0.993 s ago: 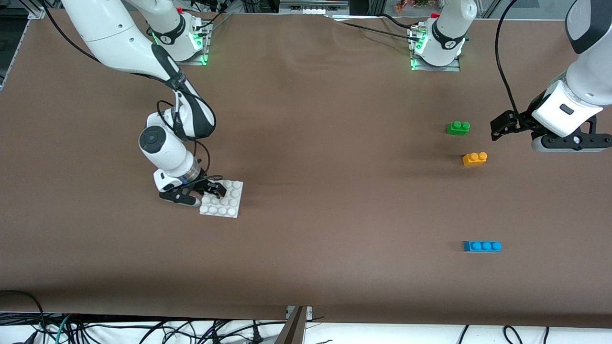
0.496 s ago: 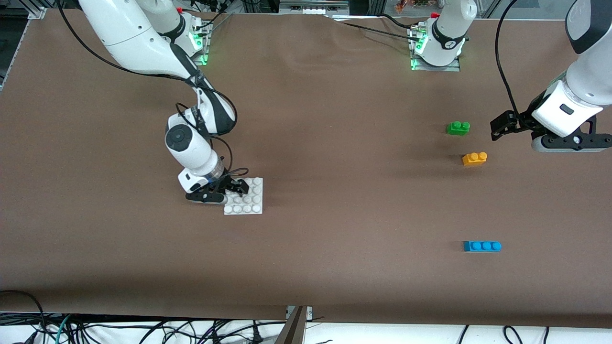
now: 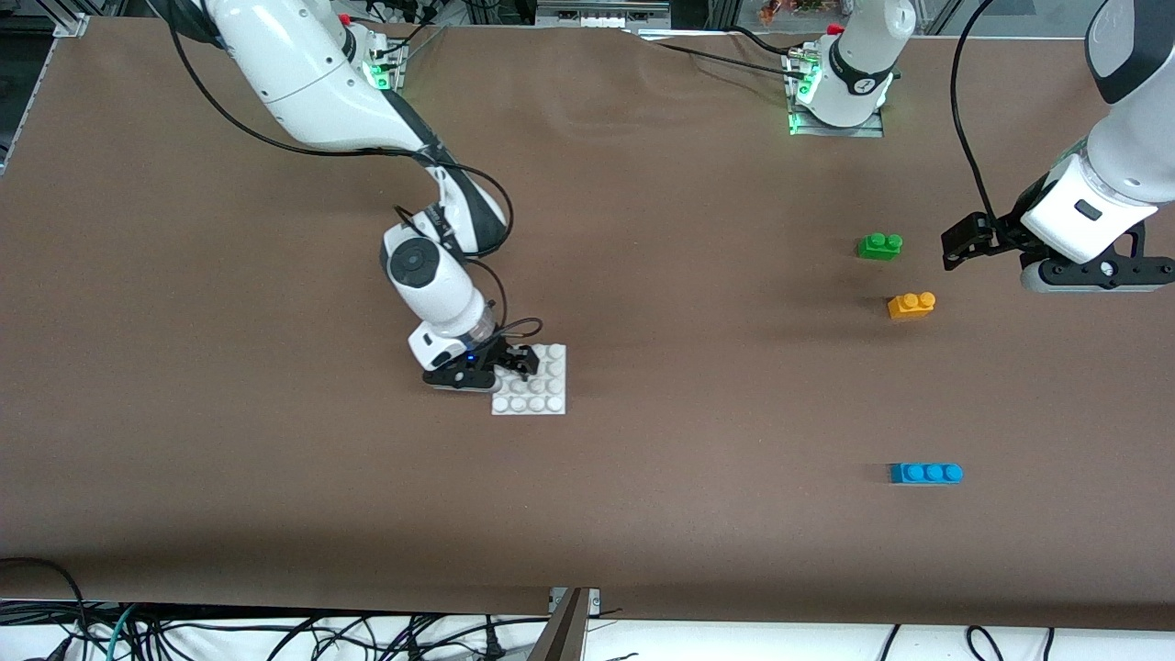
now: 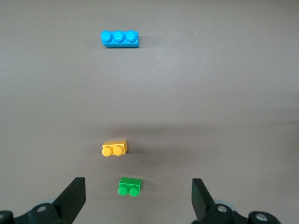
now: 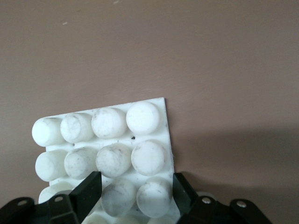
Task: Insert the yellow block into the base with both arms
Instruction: 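Push the white base plate toward the table middle with the right gripper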
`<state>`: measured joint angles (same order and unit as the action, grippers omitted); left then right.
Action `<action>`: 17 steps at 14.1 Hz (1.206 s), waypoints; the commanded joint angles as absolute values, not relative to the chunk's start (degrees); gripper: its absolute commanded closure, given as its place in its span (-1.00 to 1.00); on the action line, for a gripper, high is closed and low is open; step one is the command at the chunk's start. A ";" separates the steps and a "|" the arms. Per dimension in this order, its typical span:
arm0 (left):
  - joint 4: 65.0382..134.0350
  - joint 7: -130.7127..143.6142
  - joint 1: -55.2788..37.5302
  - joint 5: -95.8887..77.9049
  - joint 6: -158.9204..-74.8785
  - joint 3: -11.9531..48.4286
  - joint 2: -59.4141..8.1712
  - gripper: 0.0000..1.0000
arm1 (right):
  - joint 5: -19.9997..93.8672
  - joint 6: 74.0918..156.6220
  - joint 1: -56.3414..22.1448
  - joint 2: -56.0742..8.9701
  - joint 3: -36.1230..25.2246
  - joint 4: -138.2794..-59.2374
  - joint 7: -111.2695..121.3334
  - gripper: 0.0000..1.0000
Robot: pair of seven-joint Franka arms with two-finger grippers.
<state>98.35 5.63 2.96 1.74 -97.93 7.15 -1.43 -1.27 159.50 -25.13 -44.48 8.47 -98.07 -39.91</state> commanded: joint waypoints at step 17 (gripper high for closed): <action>99.14 4.39 3.43 0.70 -97.74 7.38 -0.35 -1.00 | -0.97 154.35 -37.00 -54.05 8.52 -78.67 -51.06 -0.47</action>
<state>98.36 5.63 2.96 1.74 -97.91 7.15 -1.42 -1.23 157.75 -37.03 -52.72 8.41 -83.30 -50.18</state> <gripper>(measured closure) 0.000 0.264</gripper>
